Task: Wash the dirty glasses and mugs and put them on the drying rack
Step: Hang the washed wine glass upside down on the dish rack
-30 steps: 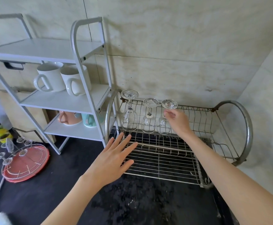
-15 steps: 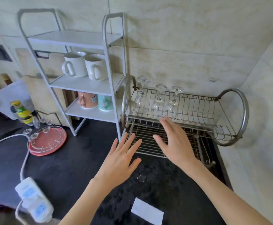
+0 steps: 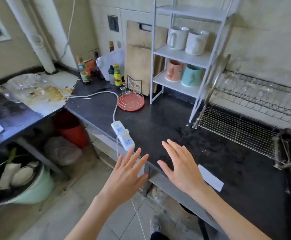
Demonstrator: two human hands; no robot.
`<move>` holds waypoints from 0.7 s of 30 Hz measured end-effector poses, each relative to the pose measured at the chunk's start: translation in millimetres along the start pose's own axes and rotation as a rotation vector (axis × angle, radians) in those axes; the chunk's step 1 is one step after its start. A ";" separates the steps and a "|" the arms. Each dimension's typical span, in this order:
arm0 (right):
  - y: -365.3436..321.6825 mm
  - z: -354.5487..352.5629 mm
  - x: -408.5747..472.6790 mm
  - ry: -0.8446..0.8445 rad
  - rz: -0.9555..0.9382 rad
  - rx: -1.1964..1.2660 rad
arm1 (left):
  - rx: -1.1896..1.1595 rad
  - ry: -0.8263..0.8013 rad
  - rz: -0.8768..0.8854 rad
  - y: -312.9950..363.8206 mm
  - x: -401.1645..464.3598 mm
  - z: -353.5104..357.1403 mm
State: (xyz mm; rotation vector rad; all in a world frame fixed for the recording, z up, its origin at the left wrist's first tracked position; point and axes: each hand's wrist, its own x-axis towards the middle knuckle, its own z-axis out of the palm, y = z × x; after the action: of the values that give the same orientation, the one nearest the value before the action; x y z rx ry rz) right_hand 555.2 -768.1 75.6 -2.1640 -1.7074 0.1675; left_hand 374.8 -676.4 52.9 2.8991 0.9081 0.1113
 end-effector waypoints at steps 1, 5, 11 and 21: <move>-15.4 7.8 3.3 -0.017 -0.038 0.012 | -0.009 -0.006 -0.039 -11.7 -15.4 -1.8; -80.2 36.7 28.6 -0.093 -0.163 0.049 | -0.013 0.017 -0.206 -62.8 -63.8 -14.6; -170.1 89.5 100.4 -0.141 -0.359 0.142 | -0.033 0.030 -0.437 -156.6 -106.4 -22.1; -284.9 140.8 286.5 -0.211 -0.541 0.177 | -0.087 0.250 -0.743 -337.9 -79.1 -64.6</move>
State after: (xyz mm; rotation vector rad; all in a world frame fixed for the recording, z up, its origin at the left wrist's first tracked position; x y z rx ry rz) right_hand 323.4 -408.6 88.7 -1.5380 -2.2328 0.3895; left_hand 112.7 -440.8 73.8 2.3086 1.8865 0.4356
